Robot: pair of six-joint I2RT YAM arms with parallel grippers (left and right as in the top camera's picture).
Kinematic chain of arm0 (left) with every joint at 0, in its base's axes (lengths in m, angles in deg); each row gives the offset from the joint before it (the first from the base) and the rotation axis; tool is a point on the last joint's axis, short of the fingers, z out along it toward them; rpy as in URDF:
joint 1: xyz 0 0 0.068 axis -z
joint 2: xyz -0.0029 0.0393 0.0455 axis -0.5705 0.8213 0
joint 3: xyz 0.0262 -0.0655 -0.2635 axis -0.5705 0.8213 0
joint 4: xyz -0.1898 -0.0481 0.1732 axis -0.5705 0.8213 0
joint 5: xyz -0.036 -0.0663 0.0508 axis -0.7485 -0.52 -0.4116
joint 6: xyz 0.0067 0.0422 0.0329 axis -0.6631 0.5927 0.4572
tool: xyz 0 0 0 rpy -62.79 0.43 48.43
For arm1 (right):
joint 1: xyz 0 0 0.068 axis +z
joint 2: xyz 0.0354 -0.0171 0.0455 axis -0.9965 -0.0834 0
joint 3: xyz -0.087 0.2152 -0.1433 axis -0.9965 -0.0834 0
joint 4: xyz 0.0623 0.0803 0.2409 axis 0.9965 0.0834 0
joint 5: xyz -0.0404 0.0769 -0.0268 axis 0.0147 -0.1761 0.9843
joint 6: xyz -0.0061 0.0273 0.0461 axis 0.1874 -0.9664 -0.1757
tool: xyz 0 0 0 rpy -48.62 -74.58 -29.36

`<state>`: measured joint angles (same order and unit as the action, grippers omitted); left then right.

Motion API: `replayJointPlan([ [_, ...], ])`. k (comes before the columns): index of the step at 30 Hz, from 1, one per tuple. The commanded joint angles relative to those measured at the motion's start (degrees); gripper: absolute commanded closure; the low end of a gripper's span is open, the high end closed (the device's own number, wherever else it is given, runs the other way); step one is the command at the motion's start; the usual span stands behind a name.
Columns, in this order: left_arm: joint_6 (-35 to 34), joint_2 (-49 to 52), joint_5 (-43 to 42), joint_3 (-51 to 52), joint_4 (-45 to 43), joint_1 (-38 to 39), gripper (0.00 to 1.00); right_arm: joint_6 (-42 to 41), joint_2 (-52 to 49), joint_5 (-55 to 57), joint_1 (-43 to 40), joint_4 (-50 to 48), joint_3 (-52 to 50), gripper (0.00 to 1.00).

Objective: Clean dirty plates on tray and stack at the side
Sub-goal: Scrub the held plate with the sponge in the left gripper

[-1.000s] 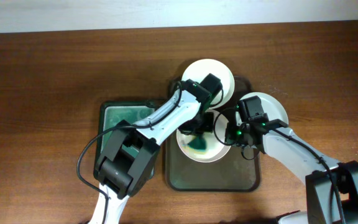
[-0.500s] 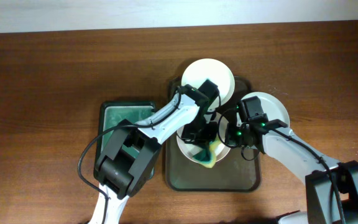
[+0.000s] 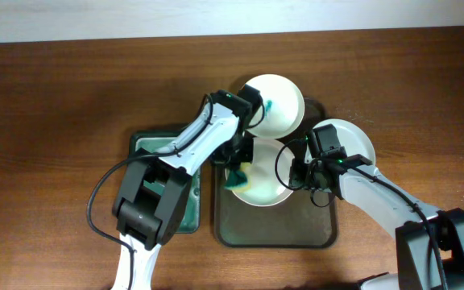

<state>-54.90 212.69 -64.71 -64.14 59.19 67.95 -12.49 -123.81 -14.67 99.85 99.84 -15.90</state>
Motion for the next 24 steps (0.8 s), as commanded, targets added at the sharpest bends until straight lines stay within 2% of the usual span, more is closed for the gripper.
replayJointPlan([
  [1, -0.5, 0.7, 5.0, -0.9, -3.9, -0.5, 1.00, 1.0, 0.3, 3.3, -0.5, 0.2, 0.9, 0.96],
  [3, -0.5, 0.8, 3.8, -0.8, -6.5, 0.2, 1.00, 1.0, 0.3, 3.3, -0.4, 0.2, 0.9, 0.96],
  [7, -0.5, 2.7, -4.2, -0.8, -12.5, 3.5, 1.00, 1.5, 0.3, 3.3, -0.4, 0.2, 0.9, 0.96],
  [12, 1.1, 6.2, -16.5, -0.8, -16.1, 5.8, 1.00, 2.5, 0.3, 3.1, -0.4, 0.2, 0.9, 0.96],
  [17, 3.0, 6.3, -21.4, -0.8, -16.6, 6.8, 1.00, 2.5, 0.3, 3.1, -0.4, 0.2, 0.9, 0.96],
  [20, 4.9, 6.3, -27.2, -0.8, -17.9, 6.8, 1.00, 2.5, 0.3, 3.1, -0.4, 0.1, 0.9, 0.96],
  [24, 5.8, 6.3, -27.6, -0.8, -17.8, 6.8, 1.00, 2.5, 0.3, 3.1, -0.4, 0.2, 0.9, 0.96],
])
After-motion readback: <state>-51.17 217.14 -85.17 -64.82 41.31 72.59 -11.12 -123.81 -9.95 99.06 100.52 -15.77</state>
